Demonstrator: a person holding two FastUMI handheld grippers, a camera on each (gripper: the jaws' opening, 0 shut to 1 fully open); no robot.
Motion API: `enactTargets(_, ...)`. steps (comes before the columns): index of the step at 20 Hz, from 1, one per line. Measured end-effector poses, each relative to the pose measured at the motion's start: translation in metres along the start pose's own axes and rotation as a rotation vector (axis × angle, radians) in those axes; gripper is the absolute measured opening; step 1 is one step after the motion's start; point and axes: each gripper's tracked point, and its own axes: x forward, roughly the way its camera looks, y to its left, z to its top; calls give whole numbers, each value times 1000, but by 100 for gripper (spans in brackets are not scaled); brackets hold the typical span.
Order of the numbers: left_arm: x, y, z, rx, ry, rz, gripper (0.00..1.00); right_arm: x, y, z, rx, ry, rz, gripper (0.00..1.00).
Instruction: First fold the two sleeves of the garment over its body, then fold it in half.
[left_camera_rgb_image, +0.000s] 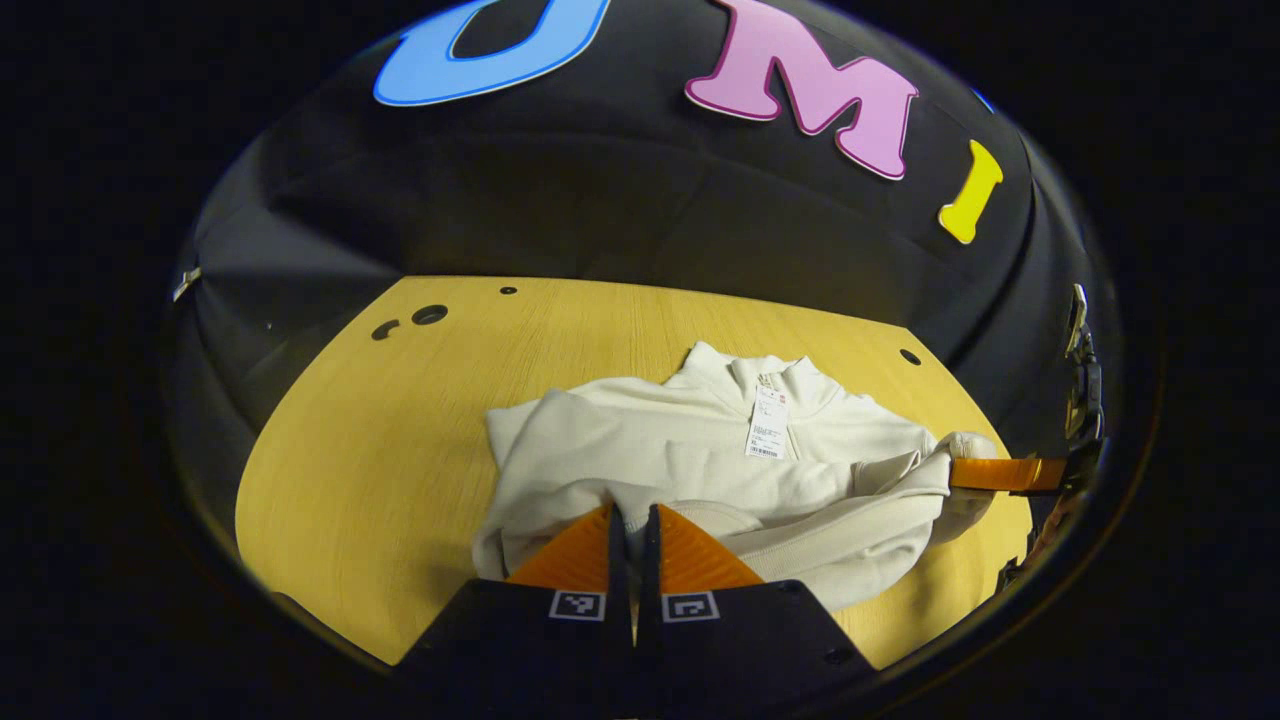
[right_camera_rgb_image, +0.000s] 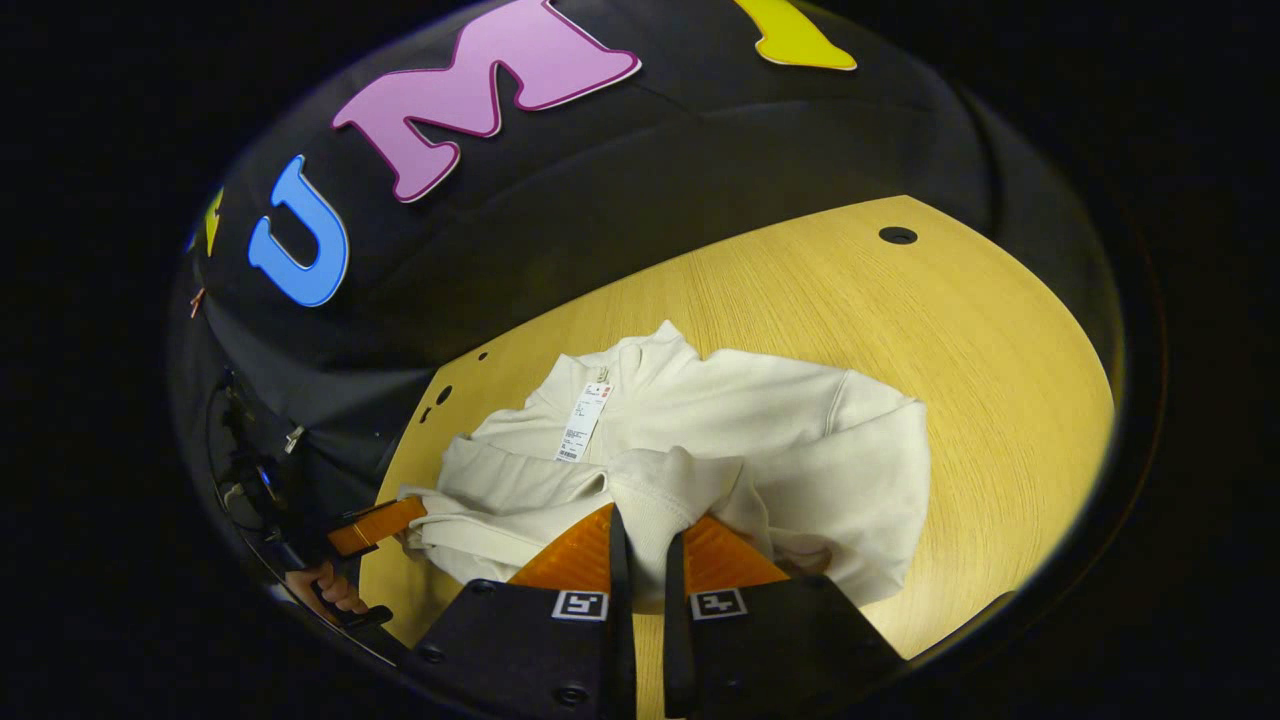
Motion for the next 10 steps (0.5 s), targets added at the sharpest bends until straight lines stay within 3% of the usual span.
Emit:
enactTargets(7, 23, 1, 2, -66, 49, -31, 6, 17, -8, -1, 15, 37, -43, 15)
enactTargets(10, 35, -1, 4, -45, 72, -31, 6, 25, -13, 0, 22, 49, -77, 15)
